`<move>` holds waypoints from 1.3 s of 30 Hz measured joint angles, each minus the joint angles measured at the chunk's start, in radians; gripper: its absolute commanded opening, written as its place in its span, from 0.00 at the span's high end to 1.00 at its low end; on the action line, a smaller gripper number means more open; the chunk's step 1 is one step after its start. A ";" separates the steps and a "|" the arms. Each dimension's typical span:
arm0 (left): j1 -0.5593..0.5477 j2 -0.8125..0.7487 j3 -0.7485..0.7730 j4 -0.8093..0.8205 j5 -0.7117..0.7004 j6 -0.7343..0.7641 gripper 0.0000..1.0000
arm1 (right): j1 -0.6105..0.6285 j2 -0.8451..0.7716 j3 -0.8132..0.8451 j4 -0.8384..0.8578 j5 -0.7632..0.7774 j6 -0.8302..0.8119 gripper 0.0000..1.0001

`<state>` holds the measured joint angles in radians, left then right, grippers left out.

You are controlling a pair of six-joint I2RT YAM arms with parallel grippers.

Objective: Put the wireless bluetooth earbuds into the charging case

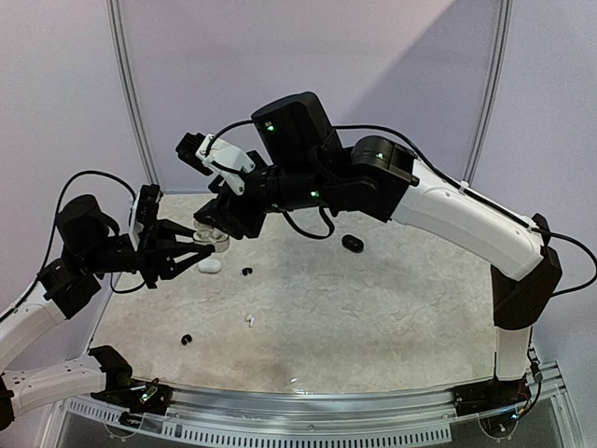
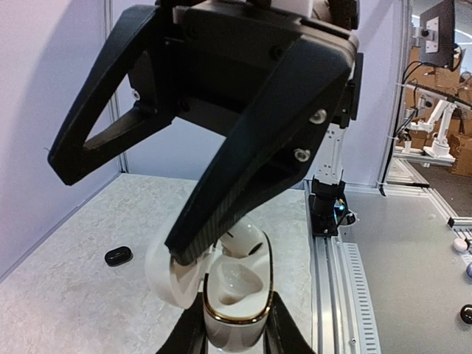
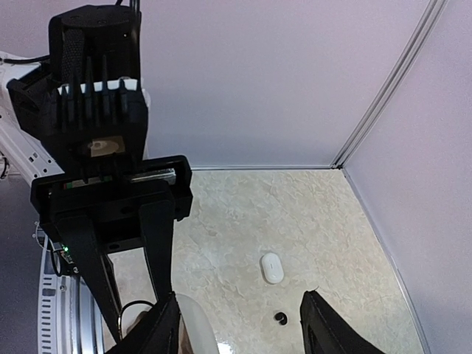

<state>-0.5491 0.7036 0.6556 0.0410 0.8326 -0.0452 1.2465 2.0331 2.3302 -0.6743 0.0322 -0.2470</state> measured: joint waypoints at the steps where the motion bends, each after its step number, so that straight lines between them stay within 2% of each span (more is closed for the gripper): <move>1: 0.000 0.000 0.000 0.002 0.003 0.000 1.00 | -0.001 0.000 0.000 0.000 -0.003 0.002 0.44; 12: 0.000 0.002 -0.011 0.032 0.016 -0.039 1.00 | -0.018 0.000 0.000 -0.006 -0.035 0.040 0.44; 22: 0.000 0.004 -0.063 0.091 -0.089 -0.140 1.00 | -0.036 0.000 -0.001 0.027 -0.100 0.089 0.41; 26: 0.000 0.005 -0.074 0.100 -0.137 -0.158 1.00 | -0.039 0.000 -0.001 0.086 -0.090 0.133 0.48; 30: -0.001 0.005 -0.084 0.105 -0.231 -0.175 1.00 | -0.039 -0.001 -0.001 0.113 0.031 0.240 0.55; 39: -0.024 0.031 -0.152 0.214 -0.433 -0.152 1.00 | -0.014 -0.001 -0.001 -0.003 0.328 0.501 0.55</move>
<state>-0.5735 0.7341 0.5037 0.2546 0.4000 -0.1974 1.2327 2.0323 2.3291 -0.6773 0.3607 0.2539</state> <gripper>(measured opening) 0.218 0.447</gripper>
